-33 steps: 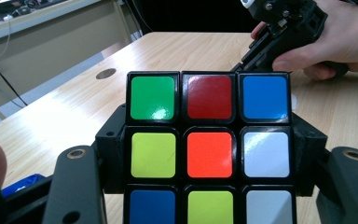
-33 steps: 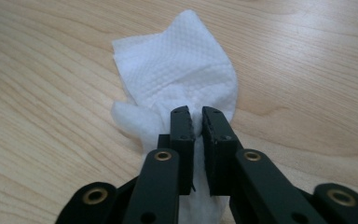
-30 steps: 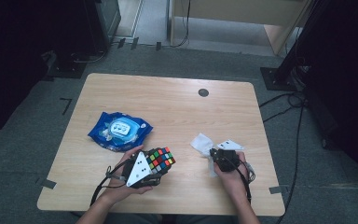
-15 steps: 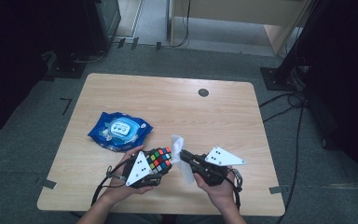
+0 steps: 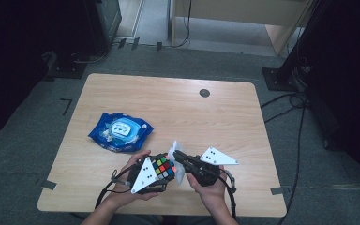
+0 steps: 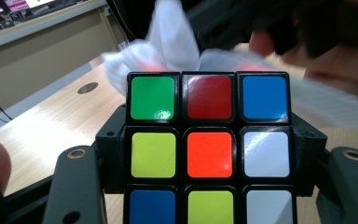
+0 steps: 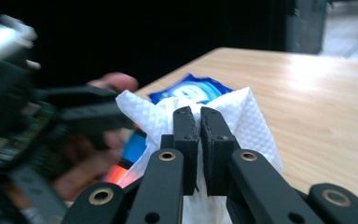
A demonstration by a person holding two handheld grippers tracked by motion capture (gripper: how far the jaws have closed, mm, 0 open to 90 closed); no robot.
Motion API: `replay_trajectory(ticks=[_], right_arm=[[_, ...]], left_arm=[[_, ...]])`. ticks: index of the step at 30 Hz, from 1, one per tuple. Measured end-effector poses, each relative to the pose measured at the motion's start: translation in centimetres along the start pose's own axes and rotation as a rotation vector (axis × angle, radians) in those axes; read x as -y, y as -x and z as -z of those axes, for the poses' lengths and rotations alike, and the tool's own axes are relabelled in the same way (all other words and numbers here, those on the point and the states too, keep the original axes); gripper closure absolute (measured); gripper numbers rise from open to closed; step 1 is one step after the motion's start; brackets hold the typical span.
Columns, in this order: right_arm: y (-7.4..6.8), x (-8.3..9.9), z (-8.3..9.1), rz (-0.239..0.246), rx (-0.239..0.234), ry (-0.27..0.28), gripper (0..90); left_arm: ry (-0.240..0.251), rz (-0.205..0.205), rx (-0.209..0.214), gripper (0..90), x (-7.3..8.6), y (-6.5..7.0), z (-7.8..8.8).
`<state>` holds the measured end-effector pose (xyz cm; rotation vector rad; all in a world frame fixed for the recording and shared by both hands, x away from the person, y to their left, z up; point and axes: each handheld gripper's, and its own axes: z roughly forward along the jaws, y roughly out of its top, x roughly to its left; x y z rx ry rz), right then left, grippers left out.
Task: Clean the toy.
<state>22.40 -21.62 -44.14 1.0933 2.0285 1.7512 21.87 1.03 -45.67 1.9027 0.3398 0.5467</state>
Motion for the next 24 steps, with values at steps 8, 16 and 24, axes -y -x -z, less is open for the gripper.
replay_trajectory(ticks=[8,16,24], right_arm=[[1.9,0.7,0.1,0.013,0.151,-0.060,87.0],[-2.1,-2.1,1.9,0.073,0.004,0.071,86.8],[-2.4,-0.8,0.5,0.068,0.006,0.032,86.7]], left_arm=[[0.012,0.025,-0.019,34.1,0.3,-0.9,0.4],[0.014,0.028,-0.017,34.1,0.2,-0.6,0.1],[0.027,0.019,-0.025,34.1,0.0,-0.5,0.3]])
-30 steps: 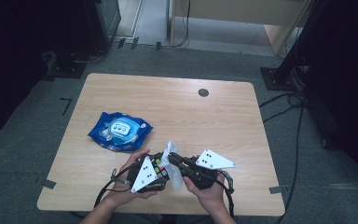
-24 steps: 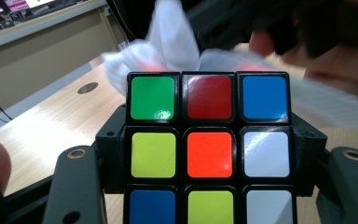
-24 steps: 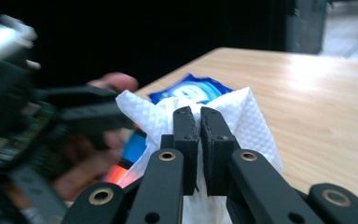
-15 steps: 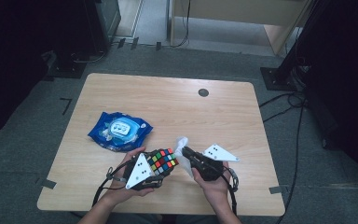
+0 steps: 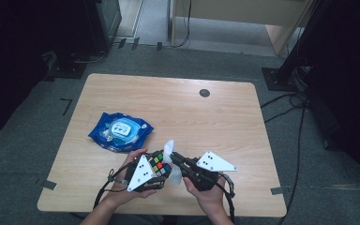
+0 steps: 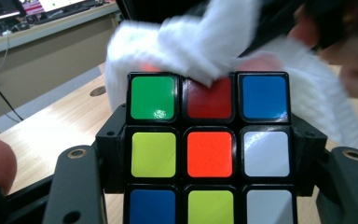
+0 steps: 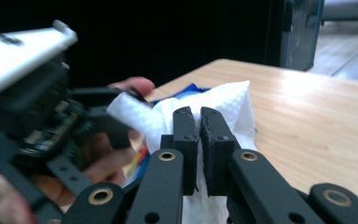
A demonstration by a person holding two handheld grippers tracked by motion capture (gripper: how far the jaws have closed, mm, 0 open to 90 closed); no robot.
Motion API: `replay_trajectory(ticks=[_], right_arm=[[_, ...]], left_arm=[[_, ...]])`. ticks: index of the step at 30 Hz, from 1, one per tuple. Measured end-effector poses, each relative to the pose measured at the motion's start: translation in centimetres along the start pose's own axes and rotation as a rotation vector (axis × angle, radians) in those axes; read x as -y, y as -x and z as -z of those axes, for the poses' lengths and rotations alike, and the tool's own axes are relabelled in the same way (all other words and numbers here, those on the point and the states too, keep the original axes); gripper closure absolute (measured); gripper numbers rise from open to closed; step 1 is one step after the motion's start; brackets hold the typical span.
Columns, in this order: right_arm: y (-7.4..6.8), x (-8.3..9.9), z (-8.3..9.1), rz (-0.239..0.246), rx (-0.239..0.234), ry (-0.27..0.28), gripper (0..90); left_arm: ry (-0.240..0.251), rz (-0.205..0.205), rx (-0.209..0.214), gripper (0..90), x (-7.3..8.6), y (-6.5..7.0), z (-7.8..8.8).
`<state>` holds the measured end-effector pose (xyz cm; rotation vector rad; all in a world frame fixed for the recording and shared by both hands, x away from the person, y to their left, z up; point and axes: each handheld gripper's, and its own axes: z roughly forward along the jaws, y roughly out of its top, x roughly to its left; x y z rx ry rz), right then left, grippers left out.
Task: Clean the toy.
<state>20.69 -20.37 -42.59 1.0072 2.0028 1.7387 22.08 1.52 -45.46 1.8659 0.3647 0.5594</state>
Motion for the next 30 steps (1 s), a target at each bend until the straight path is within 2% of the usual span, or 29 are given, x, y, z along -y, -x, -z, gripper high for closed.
replay_trajectory(ticks=[2,6,8,9,10,12,17,19,21,24,27,28,30], right_arm=[[0.3,0.4,-0.2,-0.003,0.016,-0.004,86.7],[1.3,1.2,-0.5,0.003,0.069,-0.035,86.8],[2.0,1.7,-0.7,0.018,0.114,-0.070,86.7],[2.5,2.1,-0.9,0.018,0.137,-0.112,86.8],[2.9,2.4,-1.0,0.022,0.157,-0.131,86.8],[4.3,3.1,-1.0,0.024,0.216,-0.173,86.8],[7.7,3.1,0.7,-0.014,0.356,-0.174,86.8],[8.8,3.0,1.6,-0.020,0.412,-0.170,86.8],[9.5,3.1,2.1,-0.024,0.444,-0.173,86.7],[10.2,3.4,2.2,-0.018,0.462,-0.192,86.3],[10.7,4.1,1.9,-0.042,0.453,-0.221,84.2],[10.8,4.1,1.9,-0.050,0.452,-0.223,81.1],[10.7,3.9,2.0,-0.067,0.455,-0.196,68.9]], left_arm=[[-0.004,-0.004,-0.008,34.1,0.0,0.0,0.0],[-0.005,0.014,-0.018,34.1,0.1,-0.3,0.0],[0.007,0.030,-0.016,34.1,0.1,-0.6,0.2],[0.016,0.043,-0.015,34.1,0.1,-0.8,0.3],[0.020,0.056,-0.016,34.1,0.0,-1.0,0.4],[0.017,0.065,-0.031,34.1,0.1,-1.4,0.5],[0.015,0.108,-0.037,34.1,0.5,-2.1,0.6],[0.012,0.111,-0.040,34.1,0.5,-2.2,0.5],[0.013,0.112,-0.038,34.1,0.5,-2.2,0.5],[0.008,0.107,-0.038,34.1,0.6,-2.1,0.4],[0.005,0.105,-0.037,34.1,0.6,-2.0,0.3],[0.004,0.104,-0.038,34.1,0.6,-2.0,0.3],[0.002,0.104,-0.039,34.1,0.7,-2.0,0.3]])
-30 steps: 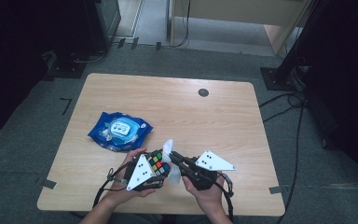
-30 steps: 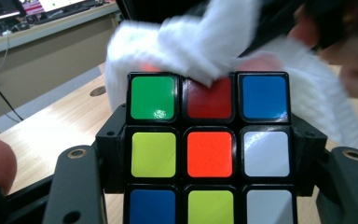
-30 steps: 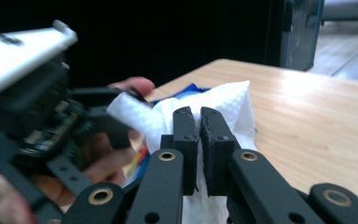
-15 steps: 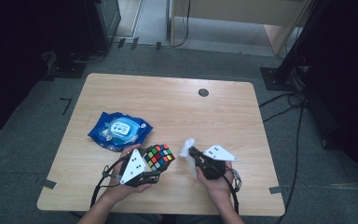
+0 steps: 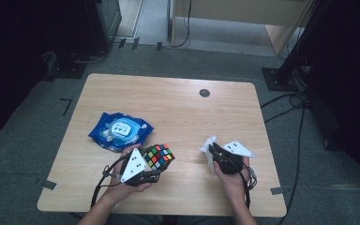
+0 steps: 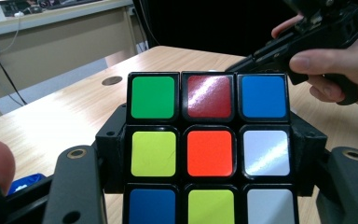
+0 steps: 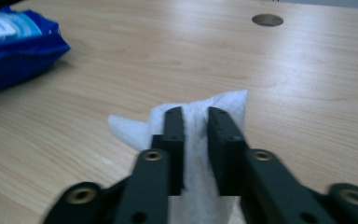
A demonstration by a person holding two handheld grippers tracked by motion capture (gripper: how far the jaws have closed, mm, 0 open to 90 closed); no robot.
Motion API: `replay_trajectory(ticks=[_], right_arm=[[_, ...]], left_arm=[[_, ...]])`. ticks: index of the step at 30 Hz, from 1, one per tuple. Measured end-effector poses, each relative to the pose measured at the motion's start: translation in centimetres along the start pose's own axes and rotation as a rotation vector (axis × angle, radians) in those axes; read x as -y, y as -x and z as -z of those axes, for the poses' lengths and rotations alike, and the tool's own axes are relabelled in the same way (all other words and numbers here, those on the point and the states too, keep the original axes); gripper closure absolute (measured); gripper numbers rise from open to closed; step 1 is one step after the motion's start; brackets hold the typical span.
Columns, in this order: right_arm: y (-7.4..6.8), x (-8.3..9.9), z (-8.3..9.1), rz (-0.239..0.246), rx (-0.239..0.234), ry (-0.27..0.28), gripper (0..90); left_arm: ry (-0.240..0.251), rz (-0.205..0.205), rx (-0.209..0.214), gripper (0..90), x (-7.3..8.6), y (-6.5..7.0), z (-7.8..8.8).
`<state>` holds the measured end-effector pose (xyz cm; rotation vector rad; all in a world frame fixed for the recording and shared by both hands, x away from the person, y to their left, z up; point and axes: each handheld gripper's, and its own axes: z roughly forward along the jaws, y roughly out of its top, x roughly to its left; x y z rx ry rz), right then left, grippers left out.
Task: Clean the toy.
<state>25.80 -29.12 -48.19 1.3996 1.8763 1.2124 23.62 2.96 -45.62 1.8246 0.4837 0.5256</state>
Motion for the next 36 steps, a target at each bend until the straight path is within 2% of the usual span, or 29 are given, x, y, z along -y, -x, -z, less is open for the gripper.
replay_trajectory(ticks=[1,5,8,9,13,17,19,23,27,29,36], right_arm=[[-0.1,-0.2,0.1,-0.006,-0.002,0.007,65.8],[-1.2,-1.4,1.1,-0.065,-0.077,0.046,52.4],[-2.7,-2.2,1.7,-0.138,-0.199,0.055,45.9],[-3.4,-2.5,1.9,-0.169,-0.261,0.058,43.6],[-6.2,-3.3,2.3,-0.226,-0.383,0.044,30.0],[-8.5,-3.3,2.2,-0.282,-0.471,0.009,22.7],[-9.1,-3.2,1.9,-0.305,-0.494,-0.005,21.4],[-9.6,-2.9,1.2,-0.330,-0.505,-0.040,21.4],[-9.8,-2.6,1.0,-0.353,-0.506,-0.053,27.9],[-9.8,-2.5,0.9,-0.377,-0.521,-0.059,32.2],[-10.0,-2.4,0.9,-0.377,-0.507,-0.076,34.8]], left_arm=[[-0.001,0.004,-0.001,34.1,0.0,0.0,0.0],[-0.001,0.003,-0.008,34.1,0.1,-0.1,-0.1],[0.002,0.005,-0.011,34.1,0.1,0.0,-0.1],[0.003,0.005,-0.013,34.1,0.1,0.1,-0.1],[0.006,-0.002,-0.018,34.0,0.1,0.4,-0.3],[0.004,-0.014,-0.023,34.0,0.1,1.0,-0.6],[0.002,-0.025,-0.023,34.0,0.1,1.3,-0.7],[0.007,-0.047,-0.028,34.0,-0.1,1.9,-0.9],[0.008,-0.058,-0.028,34.0,-0.2,2.3,-1.0],[0.003,-0.063,-0.030,34.0,-0.1,2.4,-1.2],[-0.002,-0.050,-0.014,33.6,0.1,2.4,-1.3]])
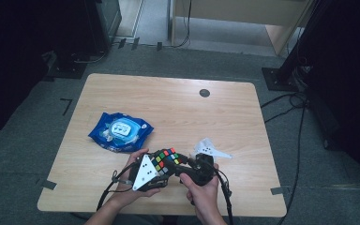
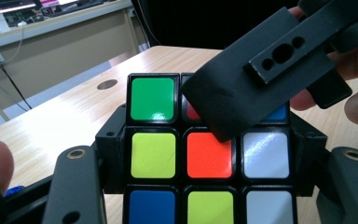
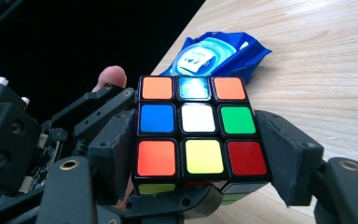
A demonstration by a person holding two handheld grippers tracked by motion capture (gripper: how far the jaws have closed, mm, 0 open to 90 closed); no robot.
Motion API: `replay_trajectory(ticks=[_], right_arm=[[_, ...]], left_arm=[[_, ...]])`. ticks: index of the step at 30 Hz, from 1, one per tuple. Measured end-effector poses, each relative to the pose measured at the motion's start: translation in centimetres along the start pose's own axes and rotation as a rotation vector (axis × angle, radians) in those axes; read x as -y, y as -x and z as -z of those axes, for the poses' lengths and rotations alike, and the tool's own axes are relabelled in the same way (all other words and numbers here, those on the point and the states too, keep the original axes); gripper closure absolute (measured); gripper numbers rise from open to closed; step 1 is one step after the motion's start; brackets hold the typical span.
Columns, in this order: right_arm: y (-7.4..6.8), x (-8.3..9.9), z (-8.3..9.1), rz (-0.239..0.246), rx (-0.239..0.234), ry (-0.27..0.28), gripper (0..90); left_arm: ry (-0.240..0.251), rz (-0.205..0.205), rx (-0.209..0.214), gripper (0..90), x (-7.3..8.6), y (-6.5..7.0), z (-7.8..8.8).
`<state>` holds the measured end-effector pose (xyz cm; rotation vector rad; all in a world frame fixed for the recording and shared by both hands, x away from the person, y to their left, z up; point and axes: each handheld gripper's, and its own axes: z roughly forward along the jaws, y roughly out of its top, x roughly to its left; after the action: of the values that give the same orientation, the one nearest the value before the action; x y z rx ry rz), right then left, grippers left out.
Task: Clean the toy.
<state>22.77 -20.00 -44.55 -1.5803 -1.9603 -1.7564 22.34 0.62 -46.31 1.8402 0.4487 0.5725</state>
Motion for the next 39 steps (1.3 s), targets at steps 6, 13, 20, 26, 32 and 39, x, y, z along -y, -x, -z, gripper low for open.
replay_trajectory(ticks=[6,13,20,26,32,39], right_arm=[[0.2,-0.1,0.1,0.004,0.011,-0.015,35.0],[0.6,-0.6,0.6,0.011,0.019,-0.009,35.0],[1.6,-2.0,2.4,0.026,0.055,0.029,34.9],[2.1,-3.1,3.7,0.027,0.046,0.019,34.9],[2.0,-3.4,3.7,0.039,0.002,-0.036,34.8],[1.9,-3.4,3.0,0.031,-0.022,-0.080,34.8]], left_arm=[[-0.014,-0.001,0.007,33.6,0.0,0.0,-0.2],[-0.025,-0.009,0.019,32.2,0.2,0.0,-0.3],[-0.029,-0.015,0.036,29.4,0.4,-0.2,-0.2],[-0.042,-0.039,0.027,29.4,0.7,-0.2,-0.3],[-0.036,-0.042,0.023,29.9,0.6,-0.4,-0.2],[-0.049,-0.067,0.022,27.3,0.7,-0.2,-0.1]])
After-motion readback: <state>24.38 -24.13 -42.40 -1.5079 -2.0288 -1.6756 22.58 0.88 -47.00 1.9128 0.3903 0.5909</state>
